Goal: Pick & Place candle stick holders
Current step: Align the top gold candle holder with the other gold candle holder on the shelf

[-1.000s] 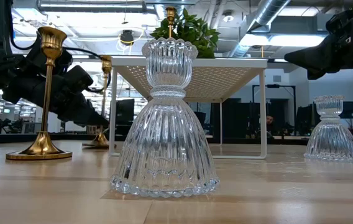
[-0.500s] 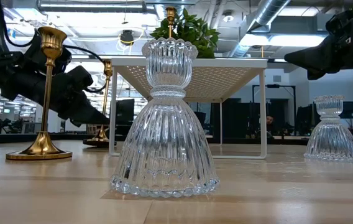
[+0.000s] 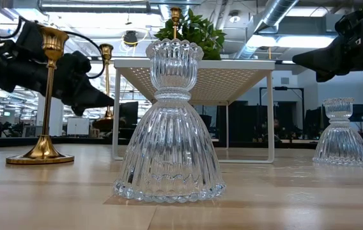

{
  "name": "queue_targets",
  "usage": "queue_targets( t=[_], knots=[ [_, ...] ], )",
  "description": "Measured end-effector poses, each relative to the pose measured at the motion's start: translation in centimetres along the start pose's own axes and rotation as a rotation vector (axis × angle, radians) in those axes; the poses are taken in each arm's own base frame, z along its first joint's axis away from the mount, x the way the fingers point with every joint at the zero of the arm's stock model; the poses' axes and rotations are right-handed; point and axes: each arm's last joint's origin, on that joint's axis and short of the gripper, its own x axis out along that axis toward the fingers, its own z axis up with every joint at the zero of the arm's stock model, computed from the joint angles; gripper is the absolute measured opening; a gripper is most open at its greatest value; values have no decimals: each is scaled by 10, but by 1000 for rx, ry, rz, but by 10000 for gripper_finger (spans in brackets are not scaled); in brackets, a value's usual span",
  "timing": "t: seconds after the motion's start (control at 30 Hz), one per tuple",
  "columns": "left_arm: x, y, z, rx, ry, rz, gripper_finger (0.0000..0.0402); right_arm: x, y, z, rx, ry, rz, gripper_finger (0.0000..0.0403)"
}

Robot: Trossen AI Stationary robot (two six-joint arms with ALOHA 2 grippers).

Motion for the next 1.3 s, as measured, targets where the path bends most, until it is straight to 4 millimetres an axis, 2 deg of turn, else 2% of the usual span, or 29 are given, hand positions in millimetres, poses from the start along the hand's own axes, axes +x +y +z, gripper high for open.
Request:
queue_targets(
  t=[0.17,0.27,0.43,0.53,0.73,0.83,1.0,1.17,1.3],
  knots=[
    [-5,1,0,-5,12,87,15,0,0,0,0,1,0,0],
    [-6,1,7,-2,7,130,15,0,0,0,0,0,0,0],
    [-1,-1,37,52,-32,178,15,0,0,0,-1,1,0,0],
    [2,-5,61,97,-58,177,15,0,0,0,-1,2,0,0],
    [3,-10,103,173,44,249,15,0,0,-1,-2,8,1,0],
    [2,-18,121,188,41,226,15,0,0,-1,-2,8,1,0],
    [1,-37,142,201,-11,94,15,0,0,2,3,-16,-1,0],
    [10,-58,147,208,-2,-28,15,-1,-1,12,23,-126,-7,0],
    [29,-71,146,213,15,-96,16,-2,-2,21,39,-215,-11,0]
  ],
)
